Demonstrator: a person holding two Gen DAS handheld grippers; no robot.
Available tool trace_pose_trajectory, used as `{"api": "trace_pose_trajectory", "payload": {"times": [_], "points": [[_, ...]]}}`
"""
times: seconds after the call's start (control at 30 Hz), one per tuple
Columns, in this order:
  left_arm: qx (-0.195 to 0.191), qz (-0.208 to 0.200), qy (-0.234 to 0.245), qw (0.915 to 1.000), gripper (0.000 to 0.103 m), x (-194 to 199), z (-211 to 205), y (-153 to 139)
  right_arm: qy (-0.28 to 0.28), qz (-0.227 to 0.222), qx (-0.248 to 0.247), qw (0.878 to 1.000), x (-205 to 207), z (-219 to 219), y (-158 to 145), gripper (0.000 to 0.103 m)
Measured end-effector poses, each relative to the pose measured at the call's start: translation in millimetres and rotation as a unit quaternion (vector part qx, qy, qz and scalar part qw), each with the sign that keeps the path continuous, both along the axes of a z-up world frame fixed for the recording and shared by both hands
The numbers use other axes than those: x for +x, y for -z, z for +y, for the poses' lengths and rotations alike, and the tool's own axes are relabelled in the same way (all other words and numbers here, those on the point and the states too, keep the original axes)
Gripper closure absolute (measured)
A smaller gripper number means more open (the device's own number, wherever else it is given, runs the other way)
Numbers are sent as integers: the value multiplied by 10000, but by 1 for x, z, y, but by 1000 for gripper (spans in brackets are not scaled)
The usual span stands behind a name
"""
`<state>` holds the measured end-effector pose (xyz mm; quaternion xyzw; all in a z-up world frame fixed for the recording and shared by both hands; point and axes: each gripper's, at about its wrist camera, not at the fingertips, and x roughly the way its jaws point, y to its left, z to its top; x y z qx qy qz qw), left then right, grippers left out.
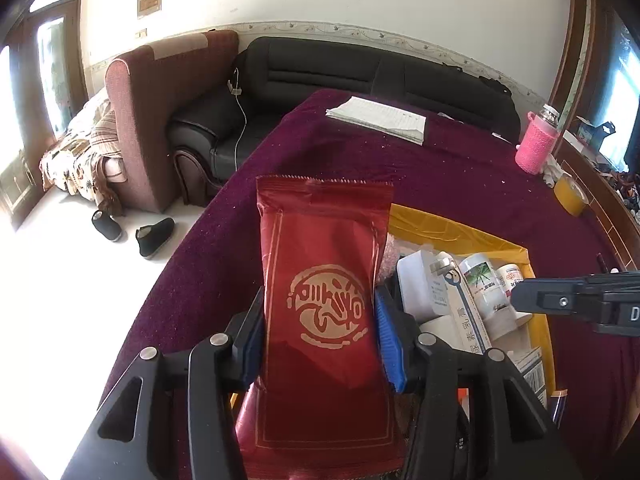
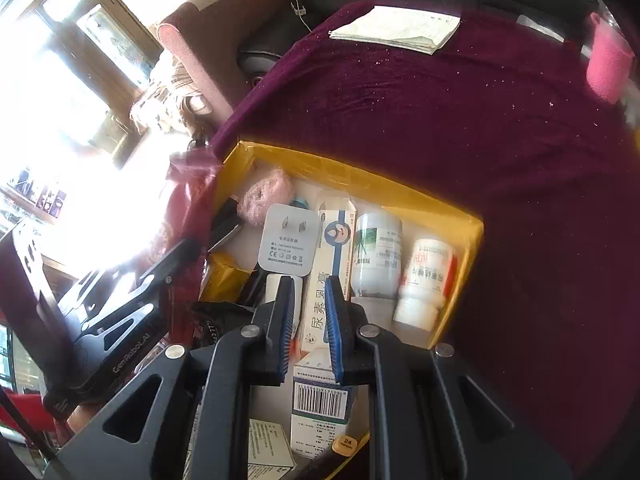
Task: Organize objects
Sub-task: 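Lower the red packet into the tray with the left while the right lowers the marker there, then open both grippers and withdraw them from the tray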
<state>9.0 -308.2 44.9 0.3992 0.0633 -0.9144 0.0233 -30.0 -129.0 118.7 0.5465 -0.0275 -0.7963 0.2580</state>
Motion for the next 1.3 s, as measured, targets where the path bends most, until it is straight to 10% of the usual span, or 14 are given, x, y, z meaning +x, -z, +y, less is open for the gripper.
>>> {"api": "trace_pose_trajectory", "payload": {"times": [0.23, 0.33, 0.47, 0.57, 0.77, 1.3], "points": [[-147, 270, -74, 9995, 41, 10, 5, -18, 196, 598, -36, 9980, 29, 22, -22, 87], [-409, 740, -291, 9960, 35, 29, 11, -39, 330, 985, -63, 9946, 50, 32, -36, 70], [-883, 1814, -799, 9762, 3, 82, 22, -80, 544, 1679, -25, 9843, 83, 44, -55, 56], [-735, 2420, -982, 9625, 1, 122, 25, -100, 722, 2054, -57, 9760, 106, 49, -62, 41], [-102, 2186, -1072, 9699, 1, 152, 20, -102, 878, 2157, -247, 9722, 135, 54, -55, 40], [-330, 1902, -1661, 9670, 1, 178, 10, -96, 324, 2879, 418, 9562, 191, 15, -54, 35]]}}
